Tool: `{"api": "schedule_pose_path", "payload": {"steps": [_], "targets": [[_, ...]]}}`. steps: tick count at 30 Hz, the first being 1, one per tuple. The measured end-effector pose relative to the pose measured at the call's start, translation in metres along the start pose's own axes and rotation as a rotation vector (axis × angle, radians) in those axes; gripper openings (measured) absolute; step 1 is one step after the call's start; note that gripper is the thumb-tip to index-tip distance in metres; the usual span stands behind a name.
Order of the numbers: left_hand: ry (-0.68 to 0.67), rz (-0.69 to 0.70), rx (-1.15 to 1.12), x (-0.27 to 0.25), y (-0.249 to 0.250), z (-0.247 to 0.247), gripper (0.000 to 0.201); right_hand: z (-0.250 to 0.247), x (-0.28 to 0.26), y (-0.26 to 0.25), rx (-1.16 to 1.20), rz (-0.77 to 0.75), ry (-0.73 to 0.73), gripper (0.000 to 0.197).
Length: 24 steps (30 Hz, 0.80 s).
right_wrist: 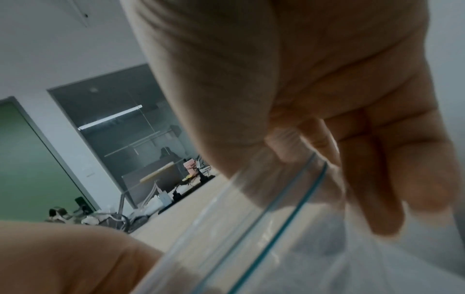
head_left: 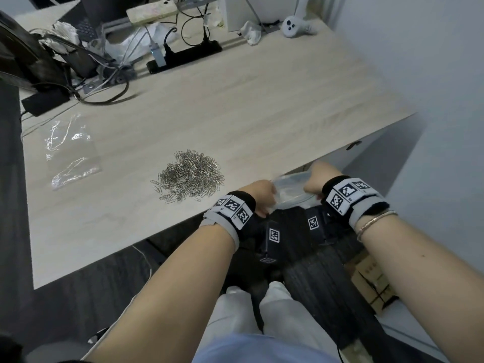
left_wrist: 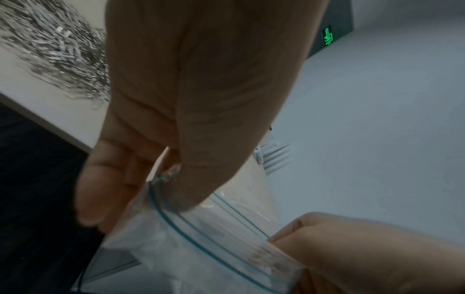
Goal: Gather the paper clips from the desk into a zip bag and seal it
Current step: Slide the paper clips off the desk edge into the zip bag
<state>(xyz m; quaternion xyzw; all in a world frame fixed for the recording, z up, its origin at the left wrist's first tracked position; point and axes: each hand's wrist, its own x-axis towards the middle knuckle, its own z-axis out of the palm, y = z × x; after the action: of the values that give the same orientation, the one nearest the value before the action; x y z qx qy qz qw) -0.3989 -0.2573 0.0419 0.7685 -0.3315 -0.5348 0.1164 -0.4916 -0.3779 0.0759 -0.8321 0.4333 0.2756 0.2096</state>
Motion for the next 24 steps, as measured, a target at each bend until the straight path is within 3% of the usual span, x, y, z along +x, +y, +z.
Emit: {"api": "schedule_pose_path", "payload": {"steps": [4, 7, 11, 17, 20, 24], "targets": [[-0.148, -0.083, 0.126, 0.003, -0.021, 0.011, 0.026, 0.024, 0.005, -0.006, -0.052, 0.0, -0.116, 0.023], [-0.092, -0.108, 0.105, 0.006, -0.043, 0.016, 0.03, 0.044, 0.012, -0.014, -0.075, -0.102, -0.142, 0.014], [-0.027, -0.061, 0.146, 0.005, -0.08, 0.019, 0.028, 0.068, 0.019, -0.026, 0.032, -0.284, -0.127, 0.035], [0.251, 0.015, 0.056, -0.005, -0.131, 0.021, 0.029, 0.101, 0.028, -0.049, -0.047, -0.293, -0.239, 0.033], [0.199, 0.006, 0.164, -0.017, -0.146, 0.025, 0.031, 0.114, 0.028, -0.059, -0.055, -0.341, -0.261, 0.046], [0.195, 0.012, 0.078, -0.023, -0.172, 0.033, 0.052, 0.133, 0.03, -0.078, -0.081, -0.46, -0.298, 0.059]]}}
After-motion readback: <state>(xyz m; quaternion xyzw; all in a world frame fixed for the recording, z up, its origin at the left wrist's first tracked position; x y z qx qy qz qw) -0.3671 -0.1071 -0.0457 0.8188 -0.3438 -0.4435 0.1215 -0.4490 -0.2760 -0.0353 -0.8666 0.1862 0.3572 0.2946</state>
